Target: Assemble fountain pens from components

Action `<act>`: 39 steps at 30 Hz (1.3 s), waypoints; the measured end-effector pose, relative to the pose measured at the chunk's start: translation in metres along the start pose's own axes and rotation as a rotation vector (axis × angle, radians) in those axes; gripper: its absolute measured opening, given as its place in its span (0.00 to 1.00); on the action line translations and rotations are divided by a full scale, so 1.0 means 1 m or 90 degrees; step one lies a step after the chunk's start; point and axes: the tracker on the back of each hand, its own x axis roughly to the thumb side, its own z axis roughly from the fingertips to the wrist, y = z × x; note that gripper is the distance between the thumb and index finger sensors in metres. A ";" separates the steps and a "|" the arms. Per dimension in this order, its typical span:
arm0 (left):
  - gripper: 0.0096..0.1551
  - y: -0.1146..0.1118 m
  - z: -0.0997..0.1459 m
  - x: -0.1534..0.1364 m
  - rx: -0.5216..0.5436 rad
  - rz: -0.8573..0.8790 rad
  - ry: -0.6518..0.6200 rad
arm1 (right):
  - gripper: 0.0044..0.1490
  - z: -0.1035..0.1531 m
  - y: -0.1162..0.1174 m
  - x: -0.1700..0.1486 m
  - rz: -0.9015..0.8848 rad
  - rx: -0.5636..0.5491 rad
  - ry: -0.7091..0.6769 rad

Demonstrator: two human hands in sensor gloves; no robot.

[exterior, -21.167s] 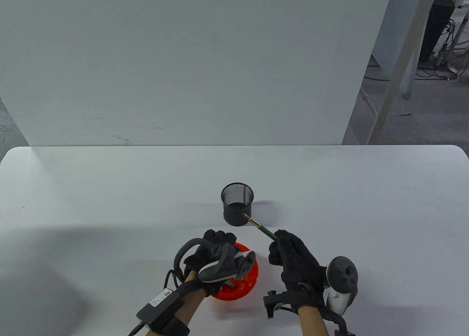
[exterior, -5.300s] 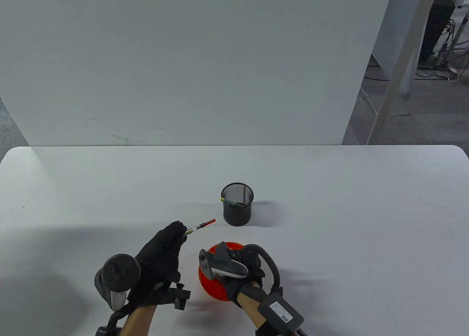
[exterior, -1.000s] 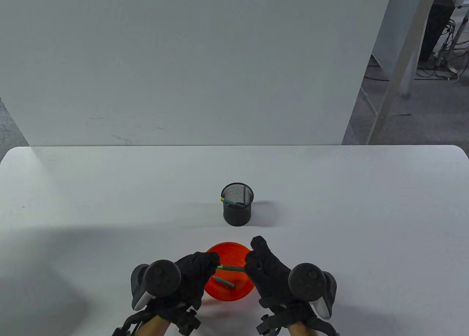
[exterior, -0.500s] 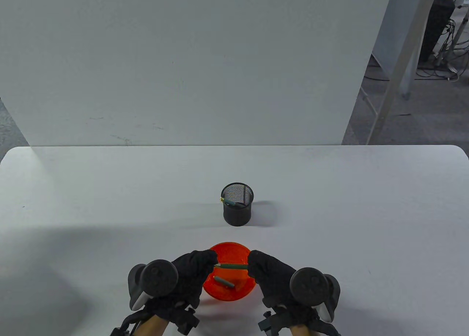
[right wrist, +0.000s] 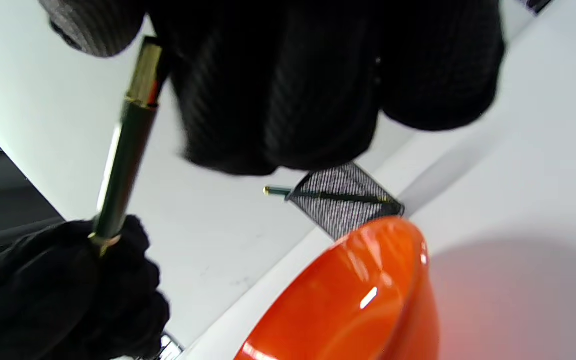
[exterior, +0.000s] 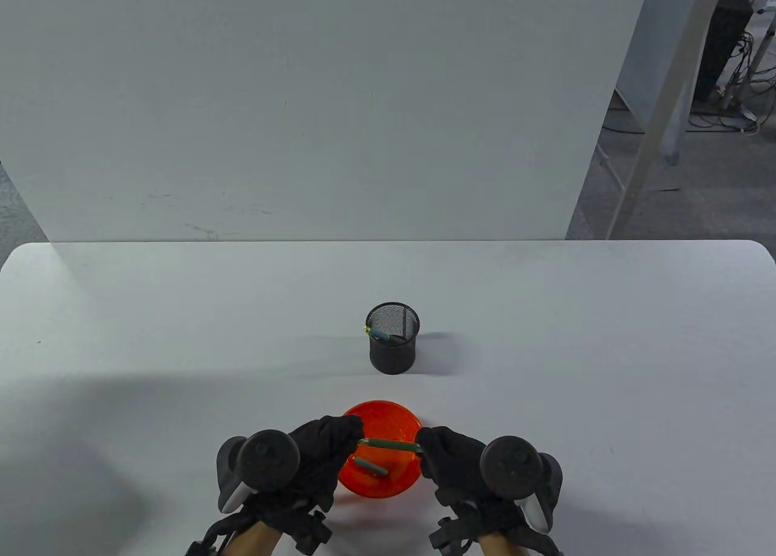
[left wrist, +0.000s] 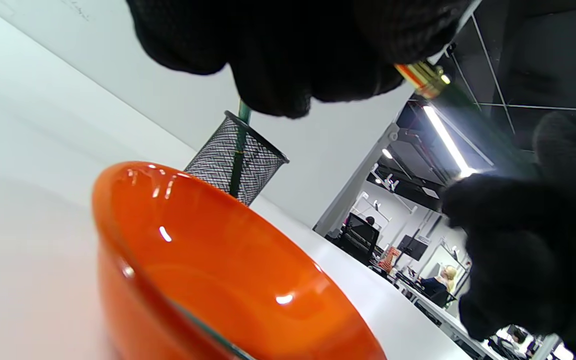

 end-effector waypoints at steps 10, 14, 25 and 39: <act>0.26 0.005 -0.001 -0.009 0.014 0.003 0.023 | 0.33 -0.001 -0.001 0.009 -0.007 0.017 -0.064; 0.26 0.003 -0.001 -0.005 0.010 -0.004 0.009 | 0.28 -0.002 -0.001 0.006 0.008 0.001 -0.045; 0.26 0.001 -0.001 -0.002 0.002 -0.005 -0.002 | 0.30 -0.002 0.001 0.003 0.008 -0.005 -0.010; 0.26 0.002 0.001 -0.007 0.011 0.000 0.018 | 0.38 -0.002 -0.002 -0.001 -0.019 -0.013 -0.001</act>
